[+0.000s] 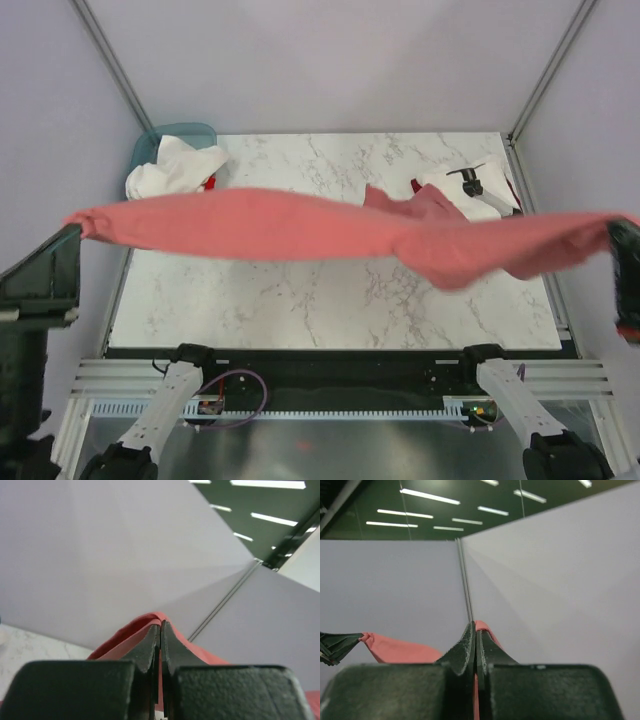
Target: Fold and stack the t-shirts
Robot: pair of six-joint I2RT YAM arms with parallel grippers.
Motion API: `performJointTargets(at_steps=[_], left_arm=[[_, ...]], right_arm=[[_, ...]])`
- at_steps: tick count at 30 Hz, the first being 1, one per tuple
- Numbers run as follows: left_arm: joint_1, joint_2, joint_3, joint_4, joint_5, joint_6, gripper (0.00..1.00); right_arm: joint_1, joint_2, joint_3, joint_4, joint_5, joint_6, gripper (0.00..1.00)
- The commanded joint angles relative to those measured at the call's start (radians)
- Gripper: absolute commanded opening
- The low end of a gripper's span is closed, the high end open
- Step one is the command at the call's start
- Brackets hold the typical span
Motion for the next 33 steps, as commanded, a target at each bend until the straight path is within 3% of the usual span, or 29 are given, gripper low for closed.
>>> performJointTargets(at_steps=[1,7,12,17,22,25,29,32,33], left_arm=[[-0.005,-0.013,0.017,-0.113,-0.029,0.021,0.02],[-0.063,0.048,0.014,-0.111,-0.136,0.022,0.02],[-0.136,0.258,0.001,-0.090,-0.254,0.022,0.02],[-0.134,0.451,-0.039,0.004,-0.253,0.006,0.02],[-0.070,0.654,0.019,0.052,-0.206,-0.020,0.02],[0.039,0.804,0.145,0.053,-0.072,-0.043,0.02],[0.204,0.995,0.451,0.050,0.181,-0.088,0.02],[0.223,1.084,0.634,0.068,0.284,-0.134,0.02],[0.223,1.081,0.641,0.090,0.292,-0.142,0.02]], right_arm=[[0.001,-0.036,0.058,-0.089,0.074,-0.048,0.00],[0.007,-0.047,0.097,-0.080,0.159,-0.059,0.00],[0.016,0.166,0.033,-0.066,0.110,-0.008,0.00],[0.018,0.320,-0.151,0.076,0.111,0.070,0.00],[0.018,0.526,-0.178,0.233,0.008,0.194,0.00],[0.016,0.682,-0.083,0.294,-0.052,0.273,0.00],[-0.034,0.922,0.355,0.233,-0.150,0.357,0.00],[-0.129,1.065,0.592,0.321,-0.257,0.545,0.00],[-0.149,1.075,0.585,0.384,-0.304,0.655,0.00]])
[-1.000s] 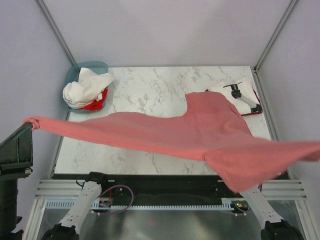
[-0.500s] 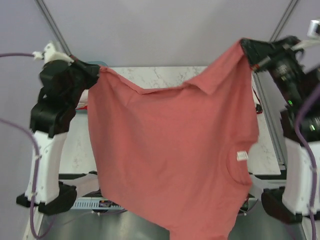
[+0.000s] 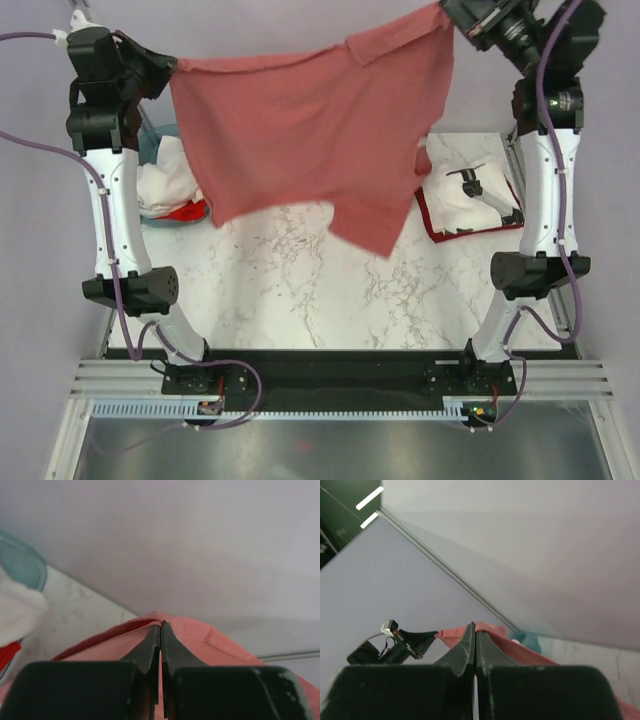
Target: Fold and stack the t-shirts
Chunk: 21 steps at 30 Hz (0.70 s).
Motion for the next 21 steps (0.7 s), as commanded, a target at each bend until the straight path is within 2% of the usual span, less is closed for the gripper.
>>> performJointTargets(at_steps=[1,2,4,6,7,9,10,12,13,15,16,20,21], left_arm=[[0.001,-0.050,0.113,0.167,0.168,-0.082,0.02],[0.001,-0.078,0.021,0.216,0.171,-0.092,0.02],[0.001,-0.106,-0.070,0.292,0.153,-0.092,0.02],[0.002,-0.082,-0.125,0.292,0.143,-0.067,0.02],[0.001,-0.066,-0.147,0.292,0.145,-0.064,0.02],[0.001,-0.051,-0.269,0.352,0.166,-0.057,0.02],[0.001,-0.054,-0.389,0.387,0.169,-0.056,0.02],[0.002,-0.078,-0.517,0.486,0.166,-0.070,0.02],[0.002,-0.090,-0.636,0.526,0.168,-0.073,0.02],[0.001,-0.124,-0.731,0.576,0.156,-0.076,0.02],[0.002,-0.138,-0.775,0.586,0.143,-0.076,0.02],[0.007,-0.222,-1.019,0.614,0.111,-0.076,0.02],[0.009,-0.247,-1.059,0.616,0.103,-0.073,0.02]], right_arm=[[-0.109,-0.012,0.081,0.299,-0.145,0.272,0.00],[-0.114,-0.027,0.032,0.321,-0.151,0.281,0.00],[-0.117,-0.061,-0.118,0.427,-0.164,0.278,0.00],[-0.117,-0.066,-0.216,0.473,-0.174,0.281,0.00],[-0.117,-0.067,-0.343,0.560,-0.184,0.315,0.00],[-0.117,-0.063,-0.469,0.716,-0.197,0.358,0.00],[-0.115,-0.063,-0.581,0.755,-0.202,0.381,0.00],[-0.112,-0.082,-0.696,0.812,-0.202,0.377,0.00],[-0.109,-0.095,-0.809,0.833,-0.198,0.364,0.00],[-0.106,-0.139,-0.916,0.834,-0.181,0.314,0.00],[-0.106,-0.158,-1.023,0.835,-0.170,0.297,0.00],[-0.097,-0.248,-1.230,0.783,-0.151,0.213,0.00],[-0.094,-0.289,-1.258,0.750,-0.142,0.144,0.00]])
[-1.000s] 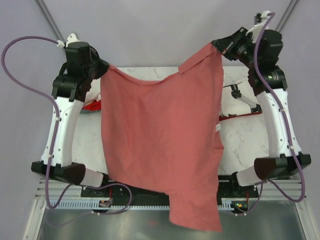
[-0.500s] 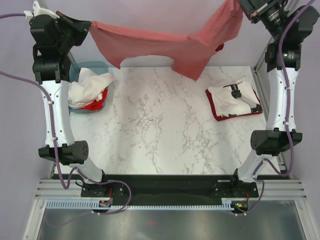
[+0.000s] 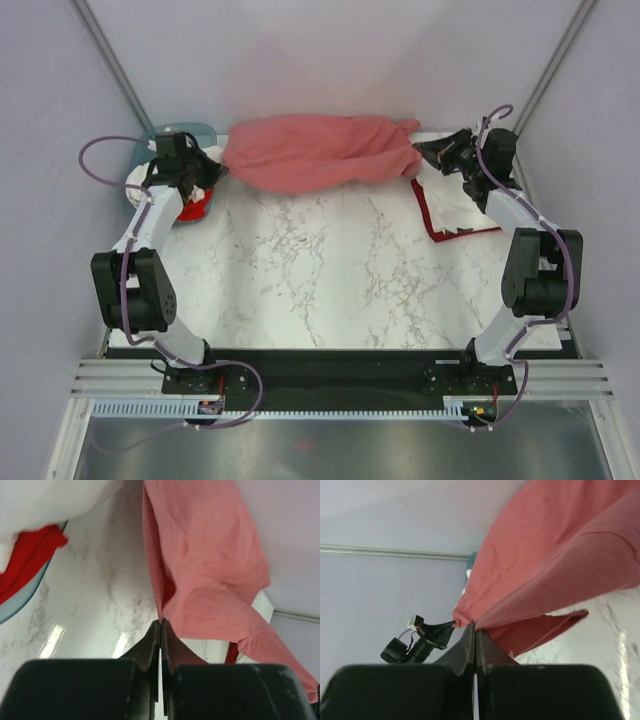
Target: Fold and stack the t-shirts
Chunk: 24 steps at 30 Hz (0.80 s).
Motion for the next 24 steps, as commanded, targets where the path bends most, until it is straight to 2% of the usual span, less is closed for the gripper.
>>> performJointTargets(at_steps=[1,7,13,19,24], left_arm=[[0.011,-0.176,-0.140,0.109,-0.033,-0.023,0.02],[0.013,-0.375,-0.456,0.117,-0.073,-0.034,0.02],[0.014,-0.587,-0.691,0.066,-0.165,-0.036,0.02],[0.016,-0.806,-0.857,-0.026,-0.272,-0.069,0.02],[0.017,-0.909,-0.903,-0.136,-0.327,-0.075,0.02]], right_arm=[[0.017,-0.191,-0.106,-0.019,0.018,-0.158,0.00],[0.019,-0.432,-0.383,-0.215,0.111,-0.365,0.00],[0.019,-0.670,-0.570,-0.397,0.186,-0.517,0.00],[0.019,-0.894,-0.685,-0.531,0.197,-0.570,0.00],[0.020,-1.122,-0.695,-0.730,0.254,-0.633,0.00]])
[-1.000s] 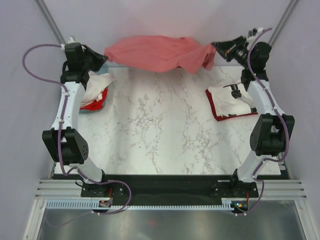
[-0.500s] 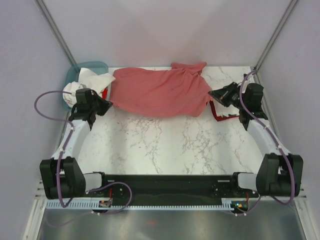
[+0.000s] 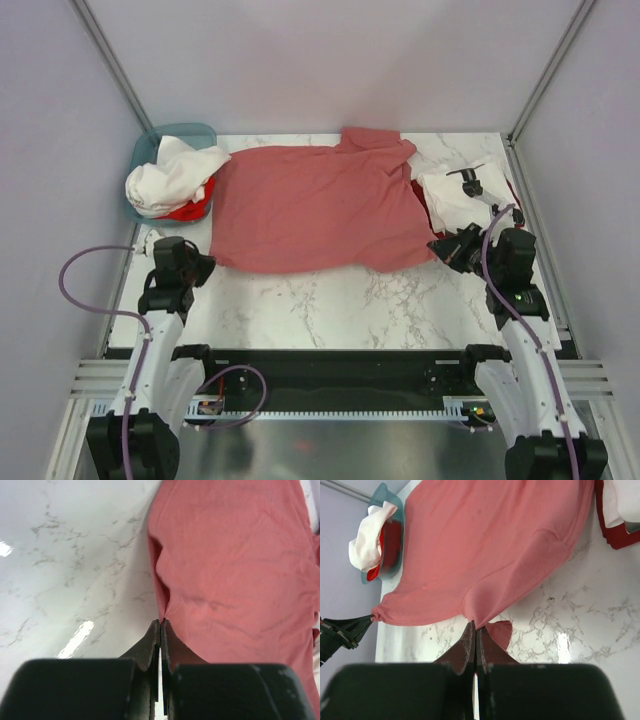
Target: Fold and stack the t-shirts
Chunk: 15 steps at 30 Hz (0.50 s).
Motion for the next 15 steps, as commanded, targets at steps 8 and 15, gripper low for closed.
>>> performJointTargets(at_steps=[8,15], left_arm=[[0.010,-0.066,-0.045,-0.134,-0.163,-0.050,0.02],[0.010,0.018,-0.002,-0.118,-0.171,-0.048,0.02]], right_arm=[[0.000,-0.280,0.024,-0.317,0.129,-0.131,0.00],[0.000,-0.122,0.071,-0.274,0.175,-0.151,0.00]])
